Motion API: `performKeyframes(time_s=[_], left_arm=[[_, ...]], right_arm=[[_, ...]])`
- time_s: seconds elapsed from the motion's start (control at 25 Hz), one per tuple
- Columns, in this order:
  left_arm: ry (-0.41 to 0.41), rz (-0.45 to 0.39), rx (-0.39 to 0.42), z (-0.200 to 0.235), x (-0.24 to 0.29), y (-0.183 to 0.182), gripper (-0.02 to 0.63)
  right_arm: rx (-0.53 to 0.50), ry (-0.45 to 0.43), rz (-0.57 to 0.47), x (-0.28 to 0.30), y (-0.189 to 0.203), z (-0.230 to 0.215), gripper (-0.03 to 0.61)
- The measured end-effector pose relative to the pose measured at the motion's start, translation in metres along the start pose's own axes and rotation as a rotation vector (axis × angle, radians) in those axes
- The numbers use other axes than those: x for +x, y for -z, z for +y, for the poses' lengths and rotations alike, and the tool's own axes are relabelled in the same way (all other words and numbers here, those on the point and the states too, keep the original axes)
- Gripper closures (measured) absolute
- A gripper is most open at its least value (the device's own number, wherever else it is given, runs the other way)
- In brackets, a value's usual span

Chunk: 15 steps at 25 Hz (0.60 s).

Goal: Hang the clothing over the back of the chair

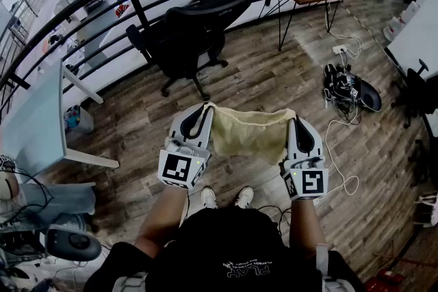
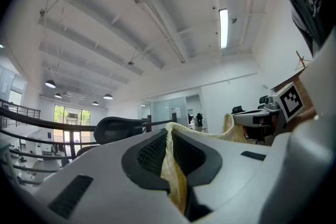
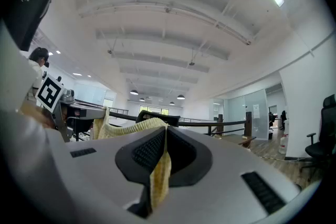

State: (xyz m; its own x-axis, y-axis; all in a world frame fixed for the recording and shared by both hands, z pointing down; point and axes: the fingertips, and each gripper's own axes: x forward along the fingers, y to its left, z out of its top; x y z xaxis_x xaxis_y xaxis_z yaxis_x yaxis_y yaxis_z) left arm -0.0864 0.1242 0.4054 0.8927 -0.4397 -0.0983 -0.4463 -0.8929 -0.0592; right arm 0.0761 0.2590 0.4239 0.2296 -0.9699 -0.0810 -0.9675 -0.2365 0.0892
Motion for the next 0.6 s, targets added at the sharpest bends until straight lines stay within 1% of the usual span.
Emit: performKeyframes(time_s=[0.2,0.32,0.48,0.6], left_arm=[[0.016,-0.005,-0.041,0.006,-0.013,-0.004,0.581],[0.016,-0.006,-0.038,0.009,-0.020,-0.002,0.581],[0.022,0.000,-0.034,0.017,-0.027,-0.003,0.581],[0.032,0.001,-0.029,0.027,-0.035,-0.004,0.581]], right_arm=[[-0.012,-0.011,-0.006,0.002,-0.010,0.014,0.555],[-0.004,-0.021,-0.004,0.001,-0.009,0.023,0.555],[0.046,-0.063,-0.036,0.006,-0.012,0.037,0.554],[0.033,-0.061,-0.042,0.009,-0.015,0.051,0.554]])
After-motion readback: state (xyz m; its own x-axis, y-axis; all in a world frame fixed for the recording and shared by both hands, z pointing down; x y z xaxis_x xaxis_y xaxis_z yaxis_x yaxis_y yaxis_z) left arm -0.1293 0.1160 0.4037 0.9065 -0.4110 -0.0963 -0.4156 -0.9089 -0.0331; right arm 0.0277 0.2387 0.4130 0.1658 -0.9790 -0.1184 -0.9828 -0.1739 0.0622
